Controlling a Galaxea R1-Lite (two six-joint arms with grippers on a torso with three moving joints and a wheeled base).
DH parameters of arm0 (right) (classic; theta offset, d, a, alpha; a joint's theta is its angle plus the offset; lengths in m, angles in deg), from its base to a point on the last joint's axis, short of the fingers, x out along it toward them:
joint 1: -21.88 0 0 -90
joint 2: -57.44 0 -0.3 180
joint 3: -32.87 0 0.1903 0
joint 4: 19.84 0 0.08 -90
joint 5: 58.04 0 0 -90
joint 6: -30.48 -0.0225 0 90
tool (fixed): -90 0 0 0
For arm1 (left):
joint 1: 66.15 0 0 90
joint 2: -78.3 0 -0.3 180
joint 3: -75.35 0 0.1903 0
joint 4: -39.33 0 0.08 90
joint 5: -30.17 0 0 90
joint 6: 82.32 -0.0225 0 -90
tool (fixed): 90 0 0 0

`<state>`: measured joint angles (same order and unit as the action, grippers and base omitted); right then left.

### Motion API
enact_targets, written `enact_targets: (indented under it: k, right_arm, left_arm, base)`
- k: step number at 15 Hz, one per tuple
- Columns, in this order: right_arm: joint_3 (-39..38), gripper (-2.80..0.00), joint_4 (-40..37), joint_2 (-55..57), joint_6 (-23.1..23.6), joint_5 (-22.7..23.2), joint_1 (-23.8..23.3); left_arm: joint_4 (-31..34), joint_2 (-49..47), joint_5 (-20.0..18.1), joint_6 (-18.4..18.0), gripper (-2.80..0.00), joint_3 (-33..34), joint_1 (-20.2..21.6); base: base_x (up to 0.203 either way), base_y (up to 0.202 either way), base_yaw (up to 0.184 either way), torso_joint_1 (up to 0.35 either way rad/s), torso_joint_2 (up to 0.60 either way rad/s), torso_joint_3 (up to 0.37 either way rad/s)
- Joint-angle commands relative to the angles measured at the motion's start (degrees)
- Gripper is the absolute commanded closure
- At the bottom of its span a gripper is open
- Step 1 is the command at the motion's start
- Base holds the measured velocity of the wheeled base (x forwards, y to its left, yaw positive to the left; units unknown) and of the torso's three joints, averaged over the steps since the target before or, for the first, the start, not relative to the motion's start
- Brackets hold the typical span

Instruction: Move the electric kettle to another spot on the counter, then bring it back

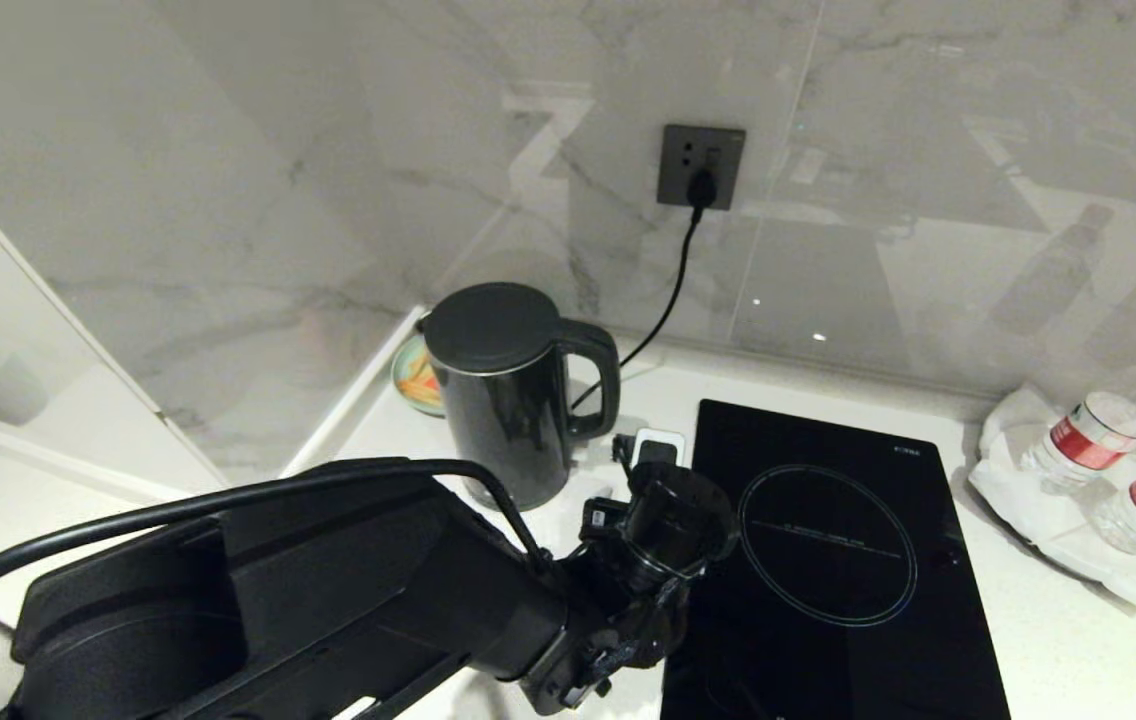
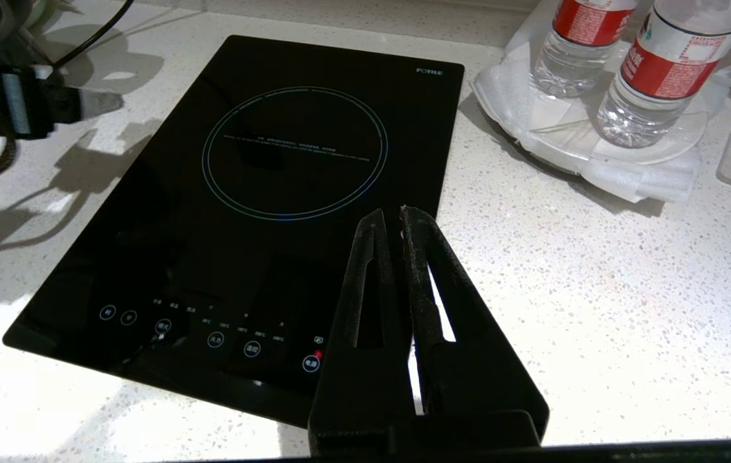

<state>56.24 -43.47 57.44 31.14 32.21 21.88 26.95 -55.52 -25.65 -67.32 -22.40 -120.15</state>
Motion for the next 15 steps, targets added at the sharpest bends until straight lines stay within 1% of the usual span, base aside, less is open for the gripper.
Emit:
enact_targets:
  k: [1, 3, 5, 8, 10, 15]
  right_arm:
    - [0.0, 0.00, 0.0, 0.0, 0.0, 0.0, 0.0]
    - [0.0, 0.00, 0.0, 0.0, 0.0, 0.0, 0.0]
    - [0.0, 0.00, 0.0, 0.0, 0.0, 0.0, 0.0]
    - [0.0, 0.00, 0.0, 0.0, 0.0, 0.0, 0.0]
    - [0.0, 0.00, 0.0, 0.0, 0.0, 0.0, 0.0]
    - [0.0, 0.00, 0.0, 0.0, 0.0, 0.0, 0.0]
  left_arm:
    - [0.8, -3.3, 0.4, 0.0, -2.80, -3.4, 1.5]
    - [1.1, -4.3, 0.5, 0.0, -2.80, -4.8, 2.7]
    - [1.0, -4.8, 0.5, -0.2, -2.80, -5.9, 2.8]
    - [0.5, -4.6, 0.6, -1.9, -2.80, -8.3, 3.4]
    - [0.4, -3.9, 1.3, -2.2, -2.80, -8.5, 3.6]
    - [0.4, -5.8, 2.2, -3.0, -2.80, -10.3, 7.2]
  base:
    - [0.000, 0.000, 0.000, 0.000, 0.00, 0.000]
    - [0.000, 0.000, 0.000, 0.000, 0.00, 0.000]
    - [0.000, 0.000, 0.000, 0.000, 0.00, 0.000]
    - [0.000, 0.000, 0.000, 0.000, 0.00, 0.000]
    - [0.000, 0.000, 0.000, 0.000, 0.00, 0.000]
    - [0.000, 0.000, 0.000, 0.000, 0.00, 0.000]
